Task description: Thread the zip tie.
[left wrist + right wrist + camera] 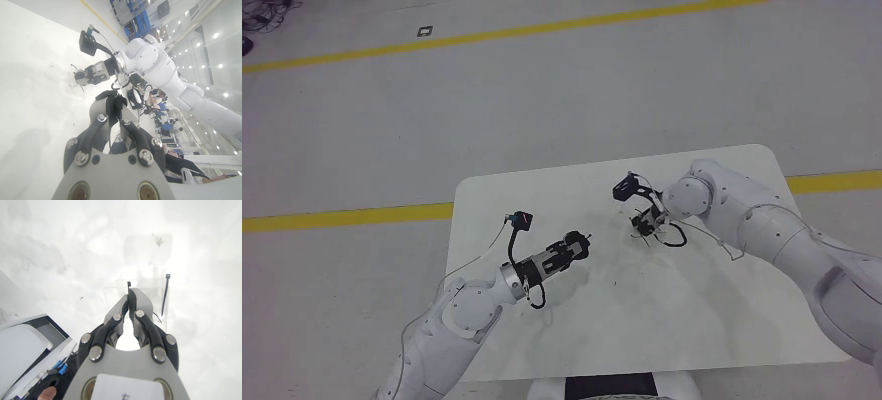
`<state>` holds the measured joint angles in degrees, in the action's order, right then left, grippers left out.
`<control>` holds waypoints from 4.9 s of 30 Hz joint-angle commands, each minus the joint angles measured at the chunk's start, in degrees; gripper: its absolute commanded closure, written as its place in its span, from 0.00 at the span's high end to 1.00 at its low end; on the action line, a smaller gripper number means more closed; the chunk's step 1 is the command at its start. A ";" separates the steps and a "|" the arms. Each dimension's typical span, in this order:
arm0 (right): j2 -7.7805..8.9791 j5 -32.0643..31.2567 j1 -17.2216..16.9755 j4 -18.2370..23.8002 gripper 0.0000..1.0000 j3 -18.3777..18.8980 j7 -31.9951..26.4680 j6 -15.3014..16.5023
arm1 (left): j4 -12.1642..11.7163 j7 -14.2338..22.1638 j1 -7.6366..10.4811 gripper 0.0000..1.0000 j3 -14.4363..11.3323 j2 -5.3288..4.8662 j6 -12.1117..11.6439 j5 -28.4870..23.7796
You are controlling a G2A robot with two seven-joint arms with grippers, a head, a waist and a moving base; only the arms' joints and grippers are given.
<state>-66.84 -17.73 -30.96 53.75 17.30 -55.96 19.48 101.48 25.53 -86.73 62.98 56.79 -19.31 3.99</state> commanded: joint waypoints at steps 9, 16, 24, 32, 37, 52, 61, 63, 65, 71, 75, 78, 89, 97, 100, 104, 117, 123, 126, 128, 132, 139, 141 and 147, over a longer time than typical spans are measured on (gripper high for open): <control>6.54 3.56 -2.66 9.07 0.00 7.83 4.95 0.00 | 0.00 0.00 0.00 0.00 0.00 0.00 0.00 0.00; 12.29 4.74 -8.97 18.96 0.00 16.25 11.07 0.00 | 0.00 0.00 0.00 0.00 0.00 0.00 0.00 0.00; 16.02 3.41 -17.81 27.56 0.00 24.88 18.67 -6.14 | 0.00 0.00 0.00 0.00 0.00 0.00 0.00 0.00; 16.96 4.60 -22.28 31.31 0.00 28.51 21.66 -8.65 | 0.00 0.00 0.00 0.00 0.00 0.00 0.00 0.00; 16.96 4.60 -22.28 31.31 0.00 28.51 21.66 -8.65 | 0.00 0.00 0.00 0.00 0.00 0.00 0.00 0.00; 16.59 -3.35 -28.61 38.28 0.00 32.02 40.36 0.00 | -4.01 -2.18 1.68 0.00 -3.01 1.31 -0.06 -11.51; 15.42 -5.27 -30.50 41.54 0.00 30.95 42.20 0.00 | -6.91 -6.37 4.03 0.00 -6.43 2.67 -0.09 -12.44; 15.04 -4.53 -30.46 41.73 0.00 29.89 39.80 0.00 | -7.13 -7.07 4.70 0.00 -7.13 2.98 -0.17 -12.18; 15.01 -4.40 -30.31 41.67 0.00 29.85 39.33 0.00 | -7.19 -7.25 4.93 0.00 -7.18 3.03 -0.17 -11.68; 15.01 -4.40 -30.31 41.67 0.00 29.85 39.33 0.00 | -7.19 -7.25 4.93 0.00 -7.18 3.03 -0.17 -11.68; 15.01 -4.40 -30.31 41.67 0.00 29.85 39.33 0.00 | -7.19 -7.25 4.93 0.00 -7.18 3.03 -0.17 -11.68; 14.73 -7.08 -31.00 42.72 0.00 29.61 40.39 -0.46 | -7.00 -7.95 4.84 0.00 -7.49 3.18 0.42 -12.18; 13.27 -14.85 -32.56 43.28 0.00 29.60 46.93 -0.43 | -8.78 -9.24 4.44 0.00 -6.98 3.80 0.78 -18.76; 13.10 -14.82 -32.71 43.30 0.00 29.80 48.03 0.00 | -8.80 -8.82 4.37 0.00 -6.91 3.82 0.42 -18.85; 13.02 -15.41 -33.02 43.61 0.00 29.76 48.06 0.00 | -8.80 -8.82 4.37 0.00 -6.91 3.82 0.42 -18.85; 12.69 -17.28 -33.32 44.30 0.00 29.36 47.74 0.00 | -8.80 -8.82 4.37 0.00 -6.91 3.82 0.42 -18.85; 11.51 -18.54 -32.88 42.52 0.00 28.20 47.57 0.00 | -8.80 -8.82 4.37 0.00 -6.91 3.82 0.42 -18.85; 11.11 -18.79 -32.58 42.39 0.00 27.96 47.56 0.00 | -8.80 -8.82 4.37 0.00 -6.91 3.82 0.42 -18.85; 10.97 -18.87 -32.42 42.51 0.00 27.86 47.26 0.00 | -8.80 -8.82 4.37 0.00 -6.91 3.82 0.42 -18.85; 10.90 -18.94 -32.38 42.56 0.00 27.88 47.25 0.00 | -8.80 -8.82 4.37 0.00 -6.91 3.82 0.42 -18.85; 10.83 -18.96 -32.29 42.45 0.00 27.93 46.68 0.00 | -8.80 -8.82 4.37 0.00 -6.91 3.82 0.42 -18.85; 10.69 -18.90 -32.04 42.27 0.00 27.81 46.16 0.00 | -8.80 -8.82 4.37 0.00 -6.91 3.82 0.42 -18.85; 10.66 -18.91 -31.99 42.23 0.00 27.76 46.05 0.00 | -8.80 -8.82 4.37 0.00 -6.91 3.82 0.42 -18.85; 10.59 -18.81 -31.79 42.01 0.00 27.38 45.66 0.00 | -8.80 -8.82 4.37 0.00 -6.91 3.82 0.42 -18.85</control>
<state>-56.24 -36.57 -62.80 95.78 44.72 -10.27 19.48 92.68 16.70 -82.36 56.07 60.61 -18.89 -14.87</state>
